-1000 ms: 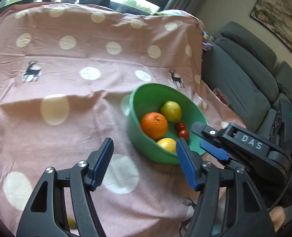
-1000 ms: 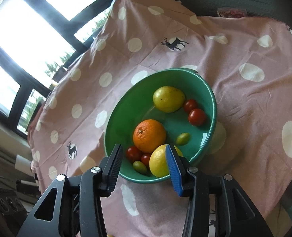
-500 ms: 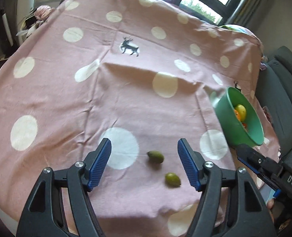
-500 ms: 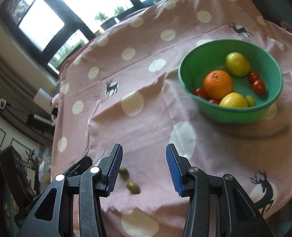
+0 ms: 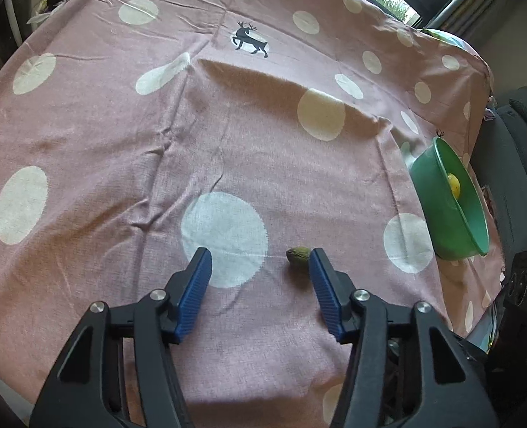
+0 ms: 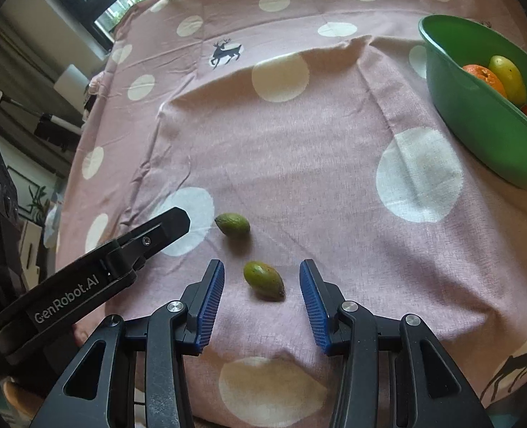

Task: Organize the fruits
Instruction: 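Move both tools to the last green fruits on the cloth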

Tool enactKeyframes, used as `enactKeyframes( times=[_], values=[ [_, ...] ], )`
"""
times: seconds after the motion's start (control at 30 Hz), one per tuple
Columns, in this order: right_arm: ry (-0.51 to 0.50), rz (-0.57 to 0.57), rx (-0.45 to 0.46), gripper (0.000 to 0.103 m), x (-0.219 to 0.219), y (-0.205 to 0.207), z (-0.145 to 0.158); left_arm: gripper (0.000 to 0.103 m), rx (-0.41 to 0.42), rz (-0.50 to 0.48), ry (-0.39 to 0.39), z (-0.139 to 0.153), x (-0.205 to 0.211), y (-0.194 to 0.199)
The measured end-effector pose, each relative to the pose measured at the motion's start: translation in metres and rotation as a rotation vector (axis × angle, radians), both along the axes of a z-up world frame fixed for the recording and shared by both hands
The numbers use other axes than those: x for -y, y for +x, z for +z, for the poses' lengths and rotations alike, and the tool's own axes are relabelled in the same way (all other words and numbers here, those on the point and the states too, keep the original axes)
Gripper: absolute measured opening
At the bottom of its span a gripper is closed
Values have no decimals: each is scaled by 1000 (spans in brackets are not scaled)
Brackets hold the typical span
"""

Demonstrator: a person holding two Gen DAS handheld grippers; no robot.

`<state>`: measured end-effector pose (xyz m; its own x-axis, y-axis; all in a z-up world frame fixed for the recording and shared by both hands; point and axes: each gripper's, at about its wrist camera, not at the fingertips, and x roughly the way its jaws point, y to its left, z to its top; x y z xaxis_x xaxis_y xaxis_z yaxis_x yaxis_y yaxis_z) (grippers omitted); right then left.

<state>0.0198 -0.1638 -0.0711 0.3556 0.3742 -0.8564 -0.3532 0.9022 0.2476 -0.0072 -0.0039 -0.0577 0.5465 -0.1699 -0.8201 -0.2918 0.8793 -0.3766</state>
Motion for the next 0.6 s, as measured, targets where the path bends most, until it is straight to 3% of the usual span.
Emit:
enactKeyframes(
  times=[0.1, 0.33, 0.6],
  values=[
    [-29, 14, 3, 44, -3, 0, -3, 51, -7, -20, -16, -2, 5, 6],
    [-83, 30, 16, 23, -6, -2, -10, 45, -38, -51, -71, -10, 16, 19],
    [-16, -51, 25, 22, 18, 6, -6, 40, -38, -45, -140, -14, 20, 27]
  ],
)
